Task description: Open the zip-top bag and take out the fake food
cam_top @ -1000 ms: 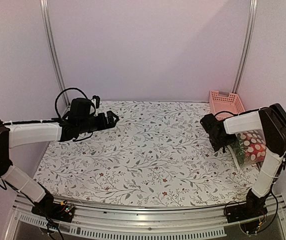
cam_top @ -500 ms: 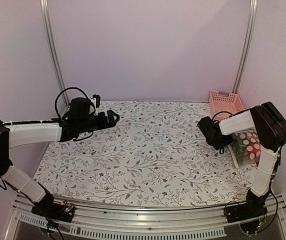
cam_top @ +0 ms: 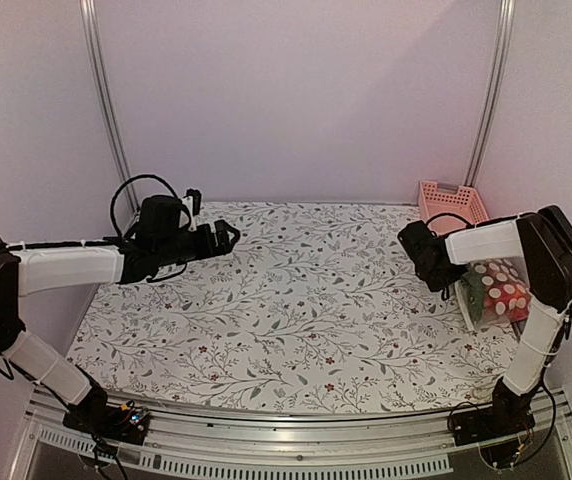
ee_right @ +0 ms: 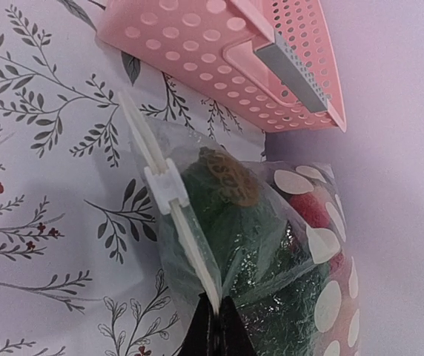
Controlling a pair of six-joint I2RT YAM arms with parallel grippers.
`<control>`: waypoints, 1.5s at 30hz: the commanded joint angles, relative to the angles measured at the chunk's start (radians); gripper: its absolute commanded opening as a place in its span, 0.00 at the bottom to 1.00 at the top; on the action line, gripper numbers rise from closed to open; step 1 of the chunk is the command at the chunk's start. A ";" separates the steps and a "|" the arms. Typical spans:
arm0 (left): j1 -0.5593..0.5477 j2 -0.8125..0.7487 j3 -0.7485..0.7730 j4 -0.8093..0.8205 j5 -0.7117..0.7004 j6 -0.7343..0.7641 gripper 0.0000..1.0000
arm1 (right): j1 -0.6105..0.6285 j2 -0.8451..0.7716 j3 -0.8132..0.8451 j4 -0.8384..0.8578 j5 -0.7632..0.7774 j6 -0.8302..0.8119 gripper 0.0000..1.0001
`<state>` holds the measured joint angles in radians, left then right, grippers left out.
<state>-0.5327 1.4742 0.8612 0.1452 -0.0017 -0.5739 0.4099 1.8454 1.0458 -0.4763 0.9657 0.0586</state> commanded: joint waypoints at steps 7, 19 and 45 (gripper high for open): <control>-0.010 0.027 -0.006 0.033 0.038 -0.003 1.00 | 0.151 -0.195 0.070 -0.086 -0.213 -0.044 0.00; -0.009 -0.003 -0.031 0.092 0.072 0.013 1.00 | 0.282 -0.354 0.209 -0.159 -0.443 -0.110 0.00; -0.128 -0.262 -0.186 0.366 0.405 0.289 1.00 | 0.357 -0.457 0.328 0.015 -1.315 -0.388 0.00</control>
<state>-0.5900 1.2556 0.6792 0.4747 0.3271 -0.4015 0.7467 1.3659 1.3334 -0.5381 -0.2165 -0.2749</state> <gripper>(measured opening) 0.997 0.009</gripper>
